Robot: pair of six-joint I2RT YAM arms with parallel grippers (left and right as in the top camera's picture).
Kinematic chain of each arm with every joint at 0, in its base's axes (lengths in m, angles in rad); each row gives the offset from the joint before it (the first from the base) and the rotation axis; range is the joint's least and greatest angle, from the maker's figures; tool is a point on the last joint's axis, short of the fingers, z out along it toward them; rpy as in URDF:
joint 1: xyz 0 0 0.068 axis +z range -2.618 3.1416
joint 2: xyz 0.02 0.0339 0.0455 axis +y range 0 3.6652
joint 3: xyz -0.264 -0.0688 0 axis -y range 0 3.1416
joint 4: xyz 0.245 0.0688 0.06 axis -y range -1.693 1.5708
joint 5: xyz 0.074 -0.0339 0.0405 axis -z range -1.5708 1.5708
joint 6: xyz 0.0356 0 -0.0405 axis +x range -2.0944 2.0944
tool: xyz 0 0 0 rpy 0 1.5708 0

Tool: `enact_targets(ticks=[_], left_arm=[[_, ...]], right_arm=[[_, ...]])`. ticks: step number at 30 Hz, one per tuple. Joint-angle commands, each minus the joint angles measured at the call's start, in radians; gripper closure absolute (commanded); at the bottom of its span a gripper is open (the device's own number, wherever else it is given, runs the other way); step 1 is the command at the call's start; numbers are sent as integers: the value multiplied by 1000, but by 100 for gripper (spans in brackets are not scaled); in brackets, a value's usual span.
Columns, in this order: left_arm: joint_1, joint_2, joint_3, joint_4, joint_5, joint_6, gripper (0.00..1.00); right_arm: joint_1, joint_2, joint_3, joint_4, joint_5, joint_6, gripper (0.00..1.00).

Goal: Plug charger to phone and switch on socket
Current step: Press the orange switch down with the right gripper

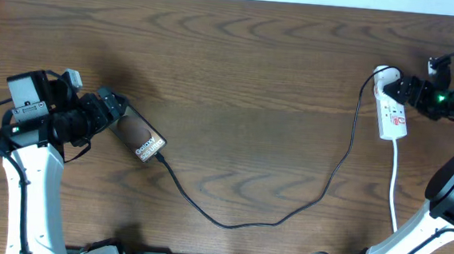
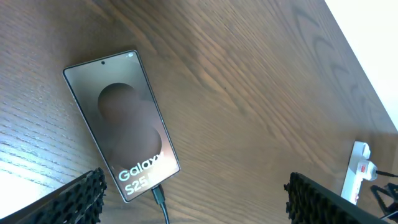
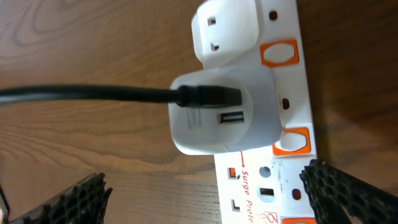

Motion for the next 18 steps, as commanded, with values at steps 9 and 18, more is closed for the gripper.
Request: enact_targets(ticks=[9, 18], left_arm=[[2, 8, -3, -3, 13, 18, 9], [2, 8, -3, -3, 13, 18, 9]], right_arm=[[31, 11, -64, 66, -34, 31, 1], [42, 11, -64, 93, -26, 38, 1]])
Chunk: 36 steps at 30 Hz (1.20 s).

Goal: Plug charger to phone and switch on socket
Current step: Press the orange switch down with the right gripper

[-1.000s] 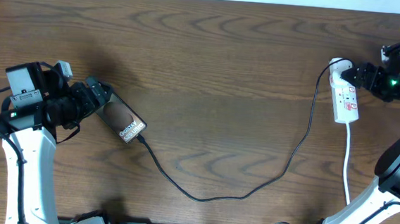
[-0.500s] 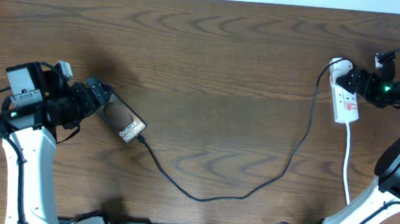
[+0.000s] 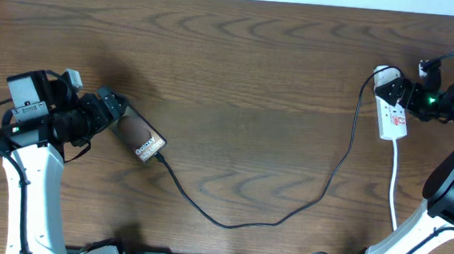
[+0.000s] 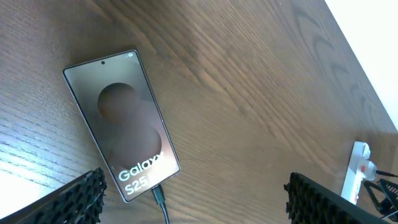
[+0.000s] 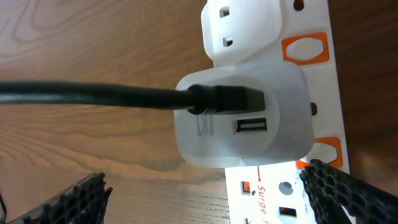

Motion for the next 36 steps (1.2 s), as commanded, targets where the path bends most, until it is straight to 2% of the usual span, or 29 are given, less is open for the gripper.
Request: enact_targets(ticks=[1, 24, 36], left_arm=[[2, 8, -3, -3, 13, 18, 9], [2, 8, -3, -6, 13, 18, 9], [2, 8, -3, -11, 13, 18, 9]], right_arm=[[16, 11, -5, 9, -9, 11, 1], [48, 69, -5, 38, 23, 38, 1], [48, 90, -5, -20, -98, 56, 3]])
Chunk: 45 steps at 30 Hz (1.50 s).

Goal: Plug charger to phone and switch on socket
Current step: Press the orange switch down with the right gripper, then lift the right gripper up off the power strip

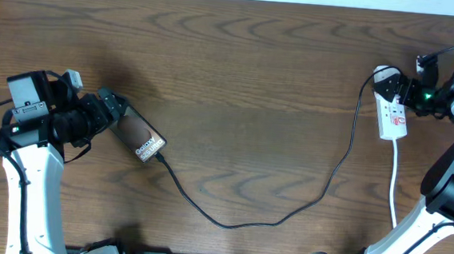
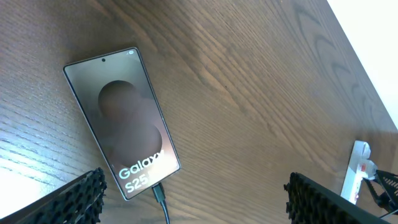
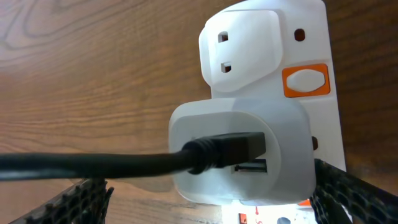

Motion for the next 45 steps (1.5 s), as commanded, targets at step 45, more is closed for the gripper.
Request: enact_targets(ticks=[45], left_arm=[[2, 8, -3, -22, 13, 21, 9]], right_arm=[[11, -406, -26, -271, 487, 402, 1]])
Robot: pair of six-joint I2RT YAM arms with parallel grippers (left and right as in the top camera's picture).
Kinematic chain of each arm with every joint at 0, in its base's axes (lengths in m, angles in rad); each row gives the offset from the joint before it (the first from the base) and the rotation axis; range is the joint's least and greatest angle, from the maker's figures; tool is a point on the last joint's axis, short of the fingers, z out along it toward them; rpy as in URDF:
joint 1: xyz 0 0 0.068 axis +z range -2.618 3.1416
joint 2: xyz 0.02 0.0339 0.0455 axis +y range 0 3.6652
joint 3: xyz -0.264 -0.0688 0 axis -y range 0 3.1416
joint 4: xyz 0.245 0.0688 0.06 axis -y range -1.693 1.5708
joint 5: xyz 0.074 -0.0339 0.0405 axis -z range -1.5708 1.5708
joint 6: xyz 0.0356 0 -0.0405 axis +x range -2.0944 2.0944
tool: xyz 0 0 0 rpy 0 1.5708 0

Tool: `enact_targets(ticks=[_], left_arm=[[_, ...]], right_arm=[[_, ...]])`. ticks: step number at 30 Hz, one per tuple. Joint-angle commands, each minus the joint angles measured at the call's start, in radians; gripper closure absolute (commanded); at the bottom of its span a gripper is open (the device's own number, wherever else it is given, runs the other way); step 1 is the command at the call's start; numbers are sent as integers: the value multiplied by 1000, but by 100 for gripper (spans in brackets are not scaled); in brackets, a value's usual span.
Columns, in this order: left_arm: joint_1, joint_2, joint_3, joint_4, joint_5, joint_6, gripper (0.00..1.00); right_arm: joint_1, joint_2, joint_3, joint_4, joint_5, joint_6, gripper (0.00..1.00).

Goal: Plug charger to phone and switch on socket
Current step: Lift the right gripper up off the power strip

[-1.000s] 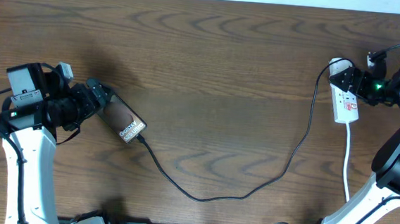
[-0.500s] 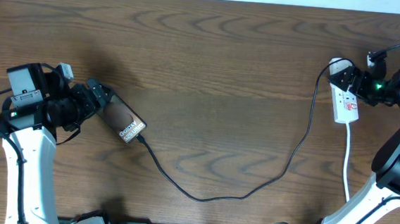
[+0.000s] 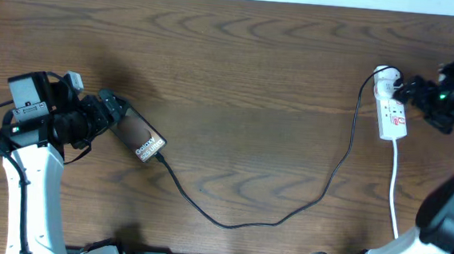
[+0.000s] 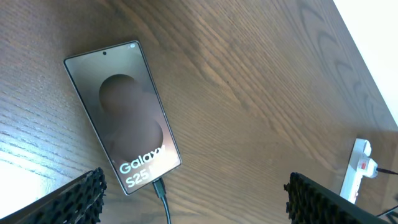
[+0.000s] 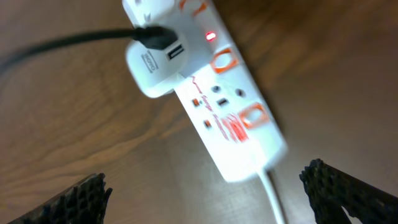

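A dark Galaxy phone (image 3: 140, 137) lies face up at the table's left, also in the left wrist view (image 4: 121, 115). The black cable (image 3: 285, 215) is plugged into its lower end (image 4: 160, 188). My left gripper (image 3: 110, 105) stands open just off the phone's upper end (image 4: 196, 205), holding nothing. The cable runs right to a white charger (image 5: 152, 65) seated in the white power strip (image 3: 391, 110). A red lamp (image 5: 211, 36) glows on the strip beside the charger. My right gripper (image 3: 415, 90) is open above the strip (image 5: 208, 193), apart from it.
The strip (image 5: 236, 130) has orange switches (image 5: 250, 116) and a white lead (image 3: 395, 191) running to the table's front edge. The black cable loops across the middle front of the brown wooden table (image 3: 246, 80).
My right gripper was close over the charger and the strip's end; it is now farther off, with most of the strip in view. A red lamp now shows lit beside the charger.
The phone lay with the cable plugged in and my left gripper open beside it at every moment. My right gripper, open, stood close over the charger, then nearer the strip's end socket, and now stands back from the strip with its lamp red.
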Motion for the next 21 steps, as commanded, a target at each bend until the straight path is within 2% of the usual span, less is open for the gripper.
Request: enact_targets(ticks=[1, 9, 21], left_arm=[[2, 8, -3, -3, 13, 21, 9], [2, 8, -3, -3, 13, 21, 9], [2, 8, -3, -3, 13, 21, 9]], right_arm=[[3, -155, 1, -32, 115, 109, 1], [3, -303, 1, -32, 116, 109, 1], [3, -309, 0, -32, 116, 109, 1]])
